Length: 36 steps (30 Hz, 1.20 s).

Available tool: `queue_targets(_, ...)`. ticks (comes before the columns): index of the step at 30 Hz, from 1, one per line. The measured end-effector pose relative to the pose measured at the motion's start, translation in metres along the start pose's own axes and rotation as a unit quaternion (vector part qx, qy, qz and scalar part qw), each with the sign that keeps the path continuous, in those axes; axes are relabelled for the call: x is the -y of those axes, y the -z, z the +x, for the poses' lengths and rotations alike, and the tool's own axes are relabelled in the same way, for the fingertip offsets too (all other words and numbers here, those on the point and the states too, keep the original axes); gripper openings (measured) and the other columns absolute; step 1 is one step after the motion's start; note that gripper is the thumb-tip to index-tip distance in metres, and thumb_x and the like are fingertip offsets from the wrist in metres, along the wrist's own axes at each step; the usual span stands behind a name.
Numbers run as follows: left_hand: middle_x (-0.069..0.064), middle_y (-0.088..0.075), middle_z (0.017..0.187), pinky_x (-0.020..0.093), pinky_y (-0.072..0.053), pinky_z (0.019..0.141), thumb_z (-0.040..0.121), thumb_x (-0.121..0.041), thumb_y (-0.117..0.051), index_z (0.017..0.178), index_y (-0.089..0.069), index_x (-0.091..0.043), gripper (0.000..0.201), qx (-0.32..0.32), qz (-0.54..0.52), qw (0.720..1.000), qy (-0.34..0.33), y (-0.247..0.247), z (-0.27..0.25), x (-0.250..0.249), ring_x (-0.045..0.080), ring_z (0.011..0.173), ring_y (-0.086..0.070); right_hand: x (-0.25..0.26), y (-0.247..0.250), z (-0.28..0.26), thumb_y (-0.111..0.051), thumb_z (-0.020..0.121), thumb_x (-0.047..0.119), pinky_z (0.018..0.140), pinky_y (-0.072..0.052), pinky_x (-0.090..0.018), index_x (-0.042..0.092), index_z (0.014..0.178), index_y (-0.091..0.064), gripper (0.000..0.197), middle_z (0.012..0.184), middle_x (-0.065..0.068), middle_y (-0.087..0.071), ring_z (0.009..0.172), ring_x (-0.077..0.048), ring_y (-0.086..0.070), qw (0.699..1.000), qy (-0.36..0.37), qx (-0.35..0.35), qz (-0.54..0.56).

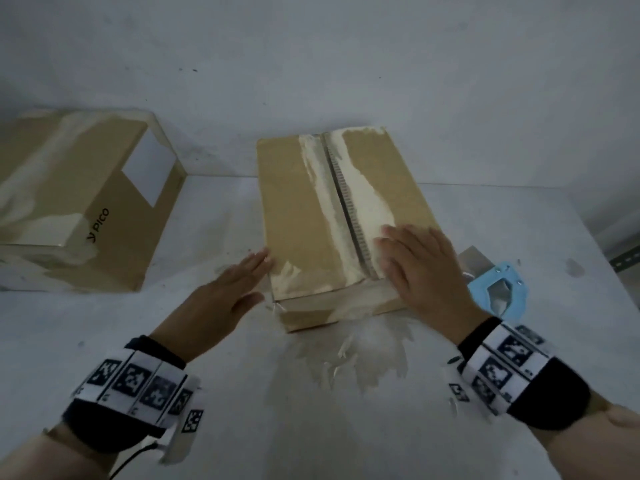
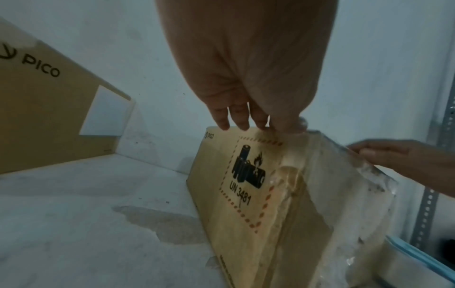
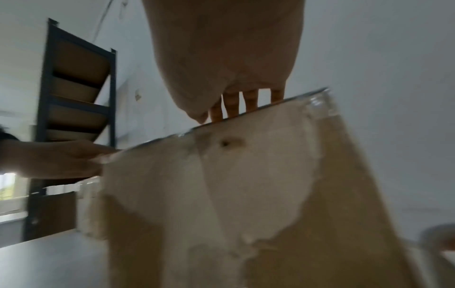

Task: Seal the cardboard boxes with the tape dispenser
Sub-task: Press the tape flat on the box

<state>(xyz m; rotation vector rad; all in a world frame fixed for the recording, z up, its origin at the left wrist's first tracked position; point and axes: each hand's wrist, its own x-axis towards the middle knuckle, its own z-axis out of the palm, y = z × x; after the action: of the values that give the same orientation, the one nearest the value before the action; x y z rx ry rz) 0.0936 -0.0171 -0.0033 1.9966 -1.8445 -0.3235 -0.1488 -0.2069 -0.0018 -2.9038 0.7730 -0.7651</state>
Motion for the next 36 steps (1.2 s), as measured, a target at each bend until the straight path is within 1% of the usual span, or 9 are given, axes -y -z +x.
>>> queue_targets(2, -0.014, -0.016, 0.152, 0.022, -0.022, 0.108, 0.093, -0.059, -0.015, 0.145, -0.016, -0.029, 0.06, -0.013, 0.032, 0.999, -0.029, -0.007, -0.001, 0.001, -0.008, 0.139, -0.001, 0.028, -0.007, 0.001, -0.024, 0.096, 0.05, 0.096, -0.029, -0.042, 0.01, 0.108, -0.059, 0.054, 0.119, -0.012, -0.062, 0.114, -0.028, -0.05, 0.998, 0.037, 0.01, 0.052)
queue_targets(4, 0.002, -0.026, 0.148, 0.023, -0.009, 0.112, 0.094, -0.056, -0.012, 0.147, -0.004, -0.035, 0.057, -0.009, 0.048, 0.998, -0.046, -0.01, 0.004, -0.002, 0.004, 0.14, -0.004, 0.054, -0.015, 0.007, -0.03, 0.091, 0.058, 0.097, -0.031, -0.04, 0.01, 0.107, -0.061, 0.059, 0.117, -0.011, -0.062, 0.115, -0.029, -0.049, 0.995, 0.056, 0.021, 0.075)
queue_targets(7, 0.006, -0.026, 0.146, 0.026, -0.013, 0.11, 0.095, -0.054, -0.013, 0.144, 0.002, -0.044, 0.052, -0.025, 0.04, 0.997, -0.067, -0.016, 0.012, -0.002, 0.0, 0.14, 0.001, 0.079, -0.027, 0.019, -0.043, 0.083, 0.064, 0.088, -0.04, -0.041, 0.011, 0.098, -0.063, 0.059, 0.105, -0.009, -0.063, 0.103, -0.028, -0.054, 0.997, 0.041, 0.005, 0.059)
queue_targets(10, -0.003, -0.021, 0.149, 0.026, -0.012, 0.109, 0.094, -0.056, -0.013, 0.142, 0.001, -0.048, 0.051, -0.032, 0.031, 0.996, -0.073, -0.023, 0.013, 0.003, -0.009, 0.139, 0.008, 0.085, -0.037, 0.02, -0.049, 0.08, 0.064, 0.081, -0.042, -0.042, 0.012, 0.096, -0.061, 0.056, 0.103, -0.009, -0.062, 0.097, -0.029, -0.057, 0.999, 0.033, -0.014, 0.012)
queue_targets(14, -0.035, 0.007, 0.149, 0.011, -0.008, 0.111, 0.094, -0.056, -0.014, 0.141, 0.001, -0.05, 0.05, -0.063, 0.007, 0.993, -0.102, -0.032, 0.014, 0.008, -0.01, 0.139, 0.006, 0.082, -0.048, 0.015, -0.048, 0.08, 0.062, 0.082, -0.041, -0.044, 0.014, 0.103, -0.052, 0.054, 0.107, -0.012, -0.064, 0.102, -0.029, -0.057, 0.998, 0.055, -0.04, -0.014)
queue_targets(17, -0.035, 0.005, 0.15, 0.021, -0.034, 0.103, 0.095, -0.054, -0.018, 0.143, -0.003, -0.046, 0.051, -0.098, -0.003, 0.988, -0.122, -0.038, 0.014, 0.01, -0.007, 0.141, 0.002, 0.079, -0.052, 0.014, -0.047, 0.078, 0.061, 0.083, -0.036, -0.044, 0.014, 0.105, -0.049, 0.054, 0.108, -0.013, -0.064, 0.105, -0.028, -0.049, 0.996, 0.072, -0.047, -0.022)
queue_targets(20, -0.033, 0.003, 0.151, 0.039, -0.037, 0.098, 0.094, -0.054, -0.016, 0.144, -0.004, -0.045, 0.052, -0.098, -0.009, 0.987, -0.127, -0.039, 0.013, 0.014, -0.004, 0.142, 0.001, 0.078, -0.052, 0.014, -0.049, 0.077, 0.061, 0.083, -0.033, -0.044, 0.015, 0.104, -0.049, 0.053, 0.108, -0.014, -0.064, 0.106, -0.027, -0.045, 0.996, 0.072, -0.043, -0.012)
queue_targets(27, -0.02, 0.003, 0.155, 0.016, -0.008, 0.116, 0.098, -0.045, -0.021, 0.148, -0.005, -0.031, 0.054, -0.076, 0.075, 0.977, -0.186, -0.03, 0.022, 0.028, 0.006, 0.145, 0.0, 0.083, -0.04, 0.017, -0.055, 0.072, 0.067, 0.078, -0.038, -0.04, 0.013, 0.091, -0.064, 0.058, 0.099, -0.008, -0.064, 0.095, -0.026, -0.058, 0.997, 0.049, -0.055, 0.038)
queue_targets(36, -0.024, 0.002, 0.154, 0.008, -0.008, 0.112, 0.097, -0.049, -0.025, 0.147, -0.005, -0.036, 0.055, -0.103, 0.043, 0.98, -0.165, -0.042, 0.018, 0.031, 0.003, 0.144, 0.0, 0.078, -0.049, 0.017, -0.061, 0.068, 0.064, 0.078, -0.036, -0.04, 0.013, 0.094, -0.06, 0.057, 0.102, -0.011, -0.064, 0.098, -0.026, -0.05, 0.997, 0.066, -0.041, 0.005)
